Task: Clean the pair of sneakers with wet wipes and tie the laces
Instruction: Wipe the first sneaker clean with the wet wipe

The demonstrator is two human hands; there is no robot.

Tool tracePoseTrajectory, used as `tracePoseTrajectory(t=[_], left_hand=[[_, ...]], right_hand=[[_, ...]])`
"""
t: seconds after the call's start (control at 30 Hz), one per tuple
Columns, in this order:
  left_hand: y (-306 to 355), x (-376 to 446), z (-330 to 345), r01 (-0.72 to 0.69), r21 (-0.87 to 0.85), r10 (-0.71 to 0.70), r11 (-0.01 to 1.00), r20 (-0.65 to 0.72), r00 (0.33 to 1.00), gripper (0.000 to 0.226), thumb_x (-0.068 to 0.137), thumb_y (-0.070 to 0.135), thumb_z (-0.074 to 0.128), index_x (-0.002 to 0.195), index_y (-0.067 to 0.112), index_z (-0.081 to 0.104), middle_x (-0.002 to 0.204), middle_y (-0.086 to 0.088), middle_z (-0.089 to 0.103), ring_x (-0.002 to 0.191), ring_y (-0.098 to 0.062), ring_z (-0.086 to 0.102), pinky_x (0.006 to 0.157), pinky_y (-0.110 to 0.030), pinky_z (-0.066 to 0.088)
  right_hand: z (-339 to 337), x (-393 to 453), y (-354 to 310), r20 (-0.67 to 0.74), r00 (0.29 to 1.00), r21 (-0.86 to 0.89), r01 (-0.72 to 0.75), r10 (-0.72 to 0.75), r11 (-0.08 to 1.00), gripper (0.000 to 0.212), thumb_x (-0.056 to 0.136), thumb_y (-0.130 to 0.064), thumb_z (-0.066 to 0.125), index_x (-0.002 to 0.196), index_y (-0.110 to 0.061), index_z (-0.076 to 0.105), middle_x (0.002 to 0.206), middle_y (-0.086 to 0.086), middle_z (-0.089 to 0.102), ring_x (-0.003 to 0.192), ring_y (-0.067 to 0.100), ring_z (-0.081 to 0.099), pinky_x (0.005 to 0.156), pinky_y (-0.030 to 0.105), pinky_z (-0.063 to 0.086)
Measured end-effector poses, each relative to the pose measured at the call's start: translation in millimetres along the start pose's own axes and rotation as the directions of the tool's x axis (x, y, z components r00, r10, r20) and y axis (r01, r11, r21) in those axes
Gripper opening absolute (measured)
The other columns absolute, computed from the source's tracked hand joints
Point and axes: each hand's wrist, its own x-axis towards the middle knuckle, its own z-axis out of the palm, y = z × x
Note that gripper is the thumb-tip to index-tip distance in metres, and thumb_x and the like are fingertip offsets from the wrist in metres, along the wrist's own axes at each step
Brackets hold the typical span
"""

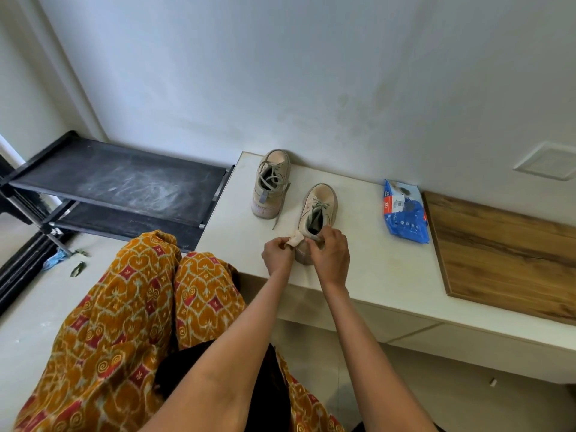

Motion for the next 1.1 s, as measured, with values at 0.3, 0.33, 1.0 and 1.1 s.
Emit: tracePoseTrajectory(t=[0.3,0.33,1.0,1.1], left_hand=[[-4.5,-40.6,-3.5,-0.135,0.094,0.125,0.986,0.101,0.987,0.017,0.085,0.005,0.060,0.098,0.004,0.072,0.096,-0.010,0.071,0.092,-0.022,0.064,0.080,-0.026,0.046],[-4.5,-46.1,-0.5,-0.166,0.121,0.146,0.979,0.157,0.977,0.014,0.086,0.003,0.058,0.090,0.001,0.072,0.088,-0.013,0.070,0.084,-0.024,0.064,0.074,-0.028,0.046],[40.5,-6.4,-24.1,-0.787,0.305,0.668,0.537,0.417,0.617,0.031,0.085,0.006,0.064,0.115,0.005,0.064,0.107,-0.013,0.054,0.097,-0.024,0.051,0.081,-0.027,0.044],[46.9,-5.6,-12.0,-0.813,0.402,0.601,0.422,0.547,0.582,0.024,0.089,0.010,0.059,0.110,0.007,0.070,0.105,-0.013,0.061,0.101,-0.028,0.047,0.080,-0.031,0.043]], right_hand=[[1.2,-2.1,-3.8,0.031,0.997,-0.005,-0.074,0.074,0.997,0.016,0.080,-0.015,0.064,0.090,-0.008,0.054,0.090,0.007,0.058,0.089,0.025,0.052,0.062,0.029,0.040],[0.6,-2.7,-3.1,0.048,0.995,0.018,-0.083,0.082,0.996,0.018,0.081,-0.018,0.065,0.093,-0.009,0.054,0.092,0.006,0.059,0.090,0.024,0.053,0.064,0.028,0.041],[-1.2,9.9,35.9,0.077,0.682,0.490,-0.661,0.727,0.568,0.015,0.084,-0.025,0.068,0.090,-0.012,0.069,0.096,0.007,0.070,0.088,0.025,0.063,0.067,0.030,0.048],[18.1,8.6,23.2,0.070,0.645,0.509,-0.679,0.761,0.529,0.020,0.085,-0.025,0.064,0.097,-0.013,0.073,0.102,0.009,0.070,0.102,0.031,0.058,0.073,0.032,0.048]])
